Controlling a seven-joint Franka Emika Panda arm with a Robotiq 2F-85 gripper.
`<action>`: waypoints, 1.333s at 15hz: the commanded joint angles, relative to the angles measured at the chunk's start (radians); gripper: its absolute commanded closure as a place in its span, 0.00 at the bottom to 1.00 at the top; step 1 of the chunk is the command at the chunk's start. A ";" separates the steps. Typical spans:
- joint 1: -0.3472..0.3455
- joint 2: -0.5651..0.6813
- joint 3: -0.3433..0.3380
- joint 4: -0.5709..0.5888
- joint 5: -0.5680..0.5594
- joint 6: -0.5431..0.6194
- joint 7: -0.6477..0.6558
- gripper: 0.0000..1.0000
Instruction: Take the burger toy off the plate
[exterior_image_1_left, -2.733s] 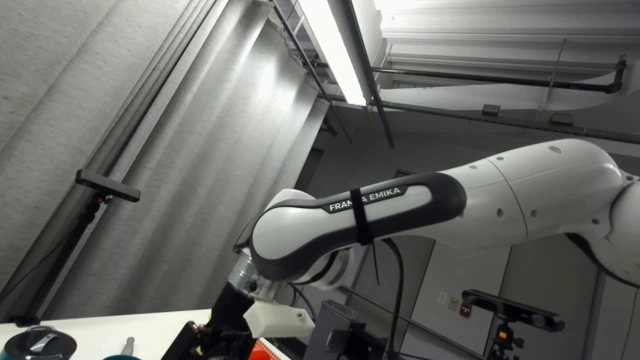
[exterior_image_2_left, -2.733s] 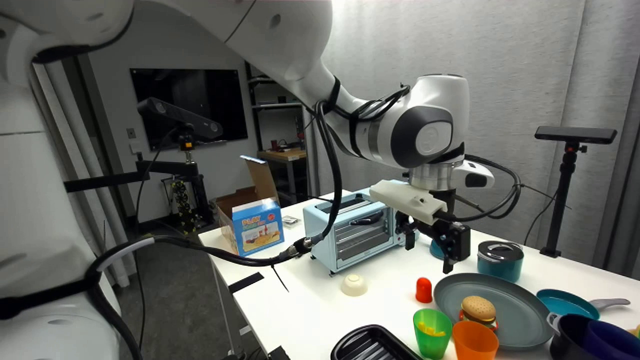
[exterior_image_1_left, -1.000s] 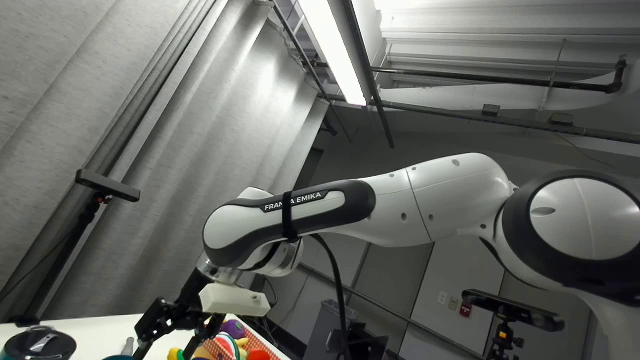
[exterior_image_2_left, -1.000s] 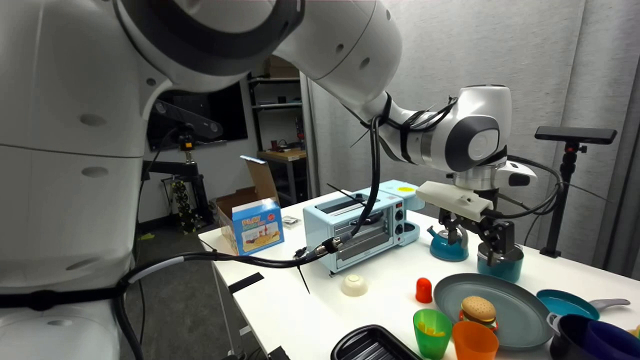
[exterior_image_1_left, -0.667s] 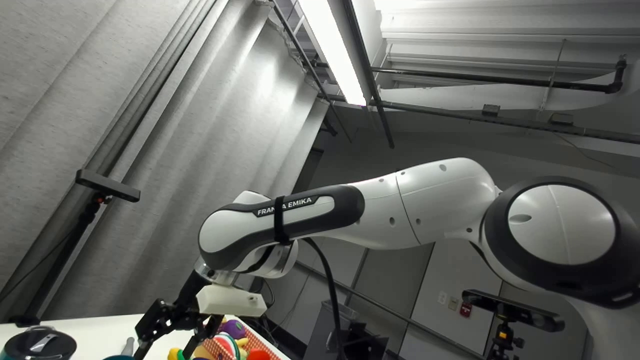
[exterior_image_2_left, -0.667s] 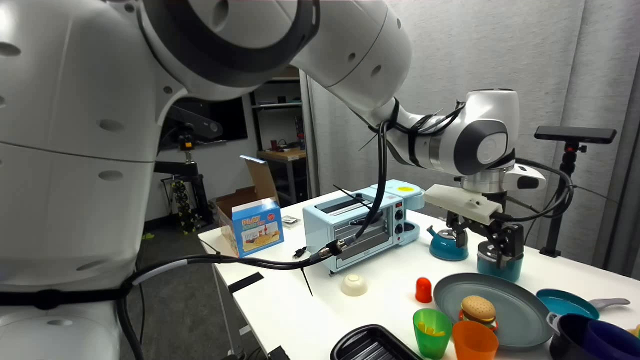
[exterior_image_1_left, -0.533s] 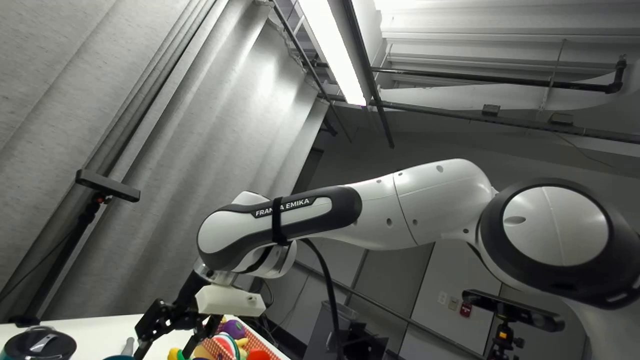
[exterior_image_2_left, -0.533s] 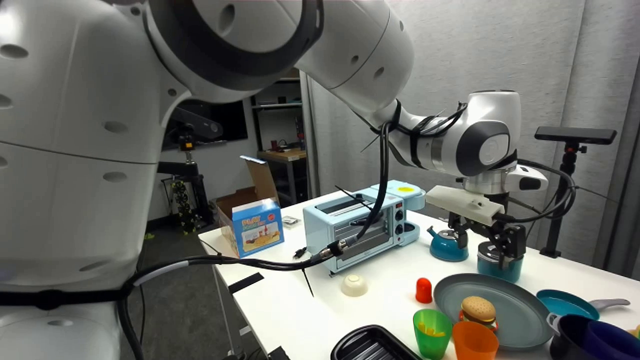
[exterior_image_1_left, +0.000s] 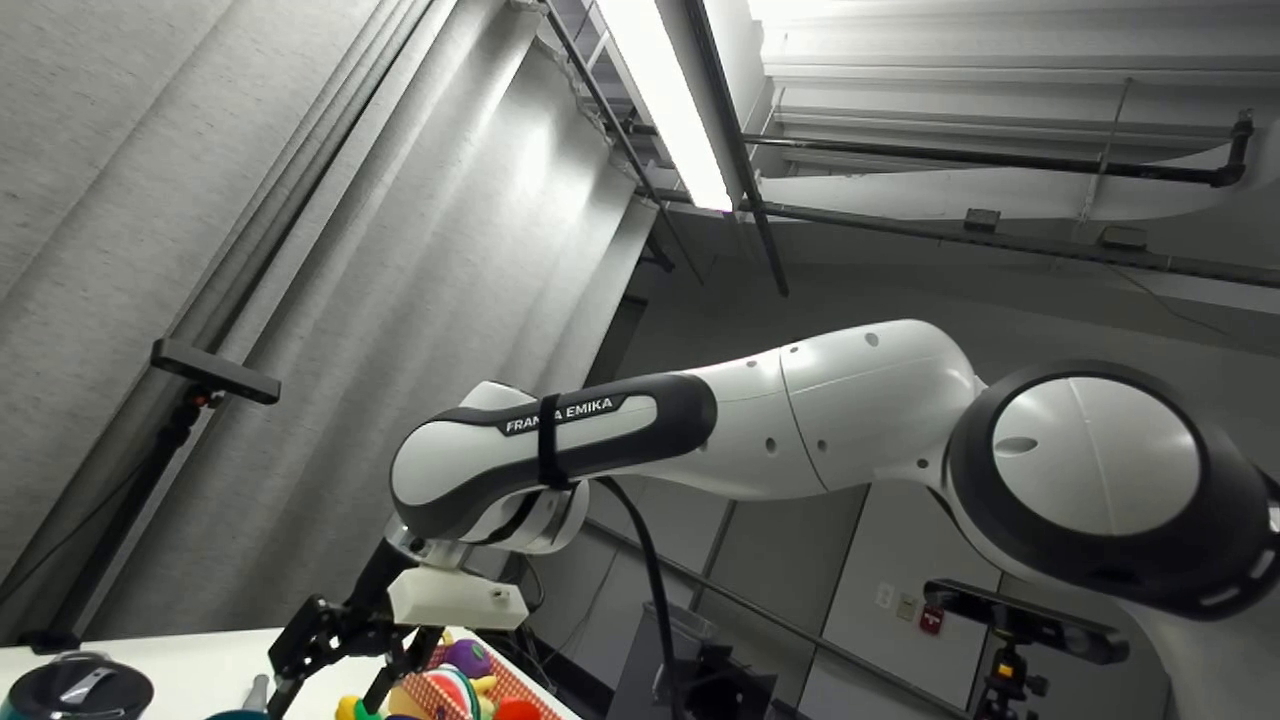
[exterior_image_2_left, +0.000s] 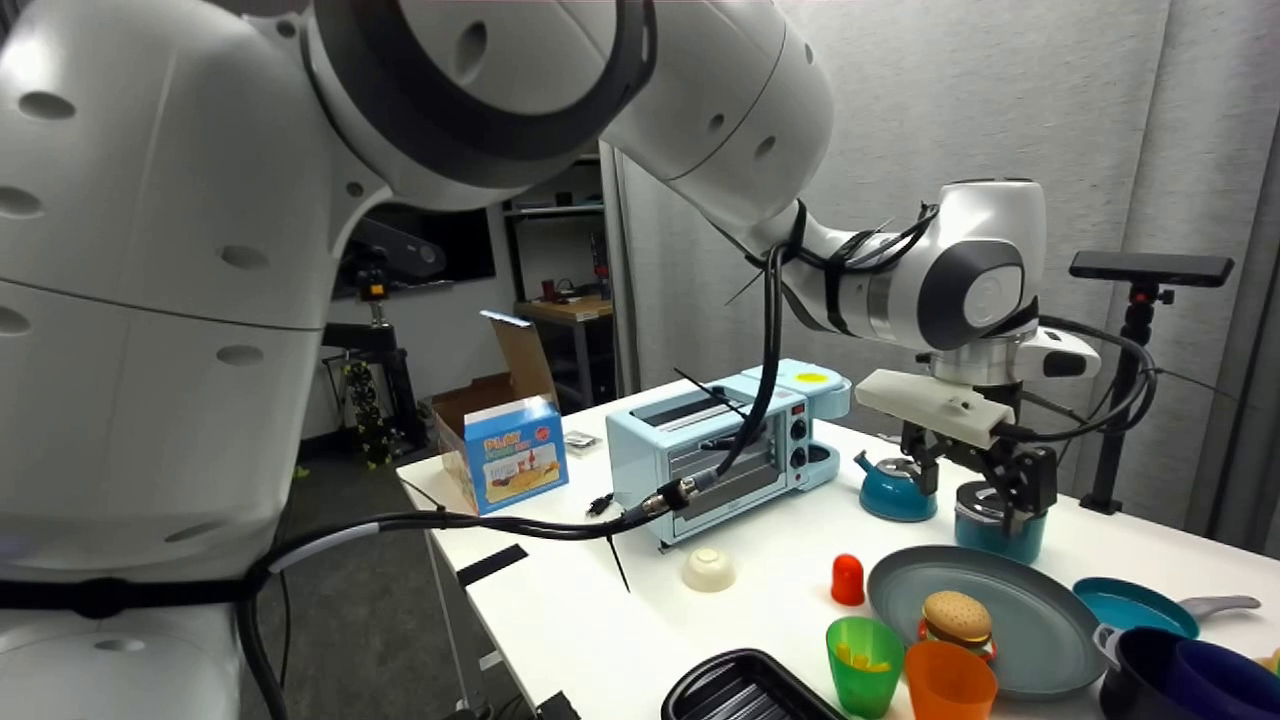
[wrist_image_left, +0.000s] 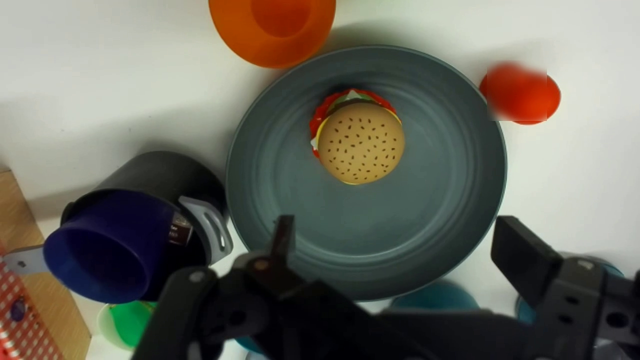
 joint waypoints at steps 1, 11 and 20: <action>-0.010 0.001 0.010 0.004 -0.005 -0.004 0.003 0.00; -0.010 0.006 0.010 0.013 -0.005 -0.013 0.003 0.00; -0.006 0.016 0.016 0.000 -0.008 0.018 -0.003 0.00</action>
